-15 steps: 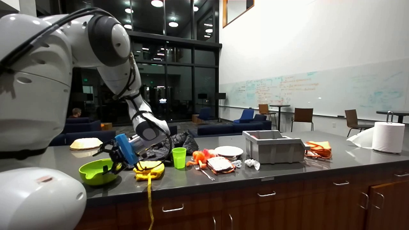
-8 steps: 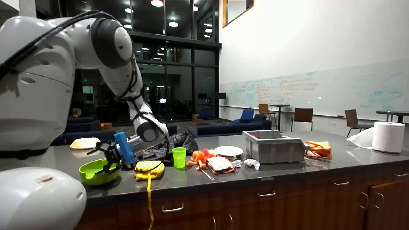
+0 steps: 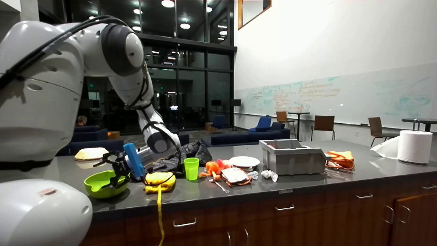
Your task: Put the spoon on the counter
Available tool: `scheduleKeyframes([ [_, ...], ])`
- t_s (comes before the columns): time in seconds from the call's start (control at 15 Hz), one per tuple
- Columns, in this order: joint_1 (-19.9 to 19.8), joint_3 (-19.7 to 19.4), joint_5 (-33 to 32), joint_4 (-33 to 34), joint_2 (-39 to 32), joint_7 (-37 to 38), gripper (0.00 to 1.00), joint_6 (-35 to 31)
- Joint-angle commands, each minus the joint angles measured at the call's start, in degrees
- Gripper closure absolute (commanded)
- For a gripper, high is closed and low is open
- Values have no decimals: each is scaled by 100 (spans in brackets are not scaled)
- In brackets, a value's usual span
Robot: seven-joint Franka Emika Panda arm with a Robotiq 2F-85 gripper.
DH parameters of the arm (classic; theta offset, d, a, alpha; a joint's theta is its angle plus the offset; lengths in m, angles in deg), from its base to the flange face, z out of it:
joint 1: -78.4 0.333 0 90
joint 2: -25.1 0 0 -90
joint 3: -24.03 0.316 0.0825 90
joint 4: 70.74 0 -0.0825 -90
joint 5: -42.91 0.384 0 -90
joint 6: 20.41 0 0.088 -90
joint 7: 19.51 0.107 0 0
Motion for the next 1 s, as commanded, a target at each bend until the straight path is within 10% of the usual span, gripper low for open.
scheduleKeyframes([
  [0.0,46,-4,-240,277,-224,-72,0,32],
  [0.47,39,40,-369,659,-498,-114,0,90],
  [0.93,10,44,-399,806,-505,-105,66,114],
])
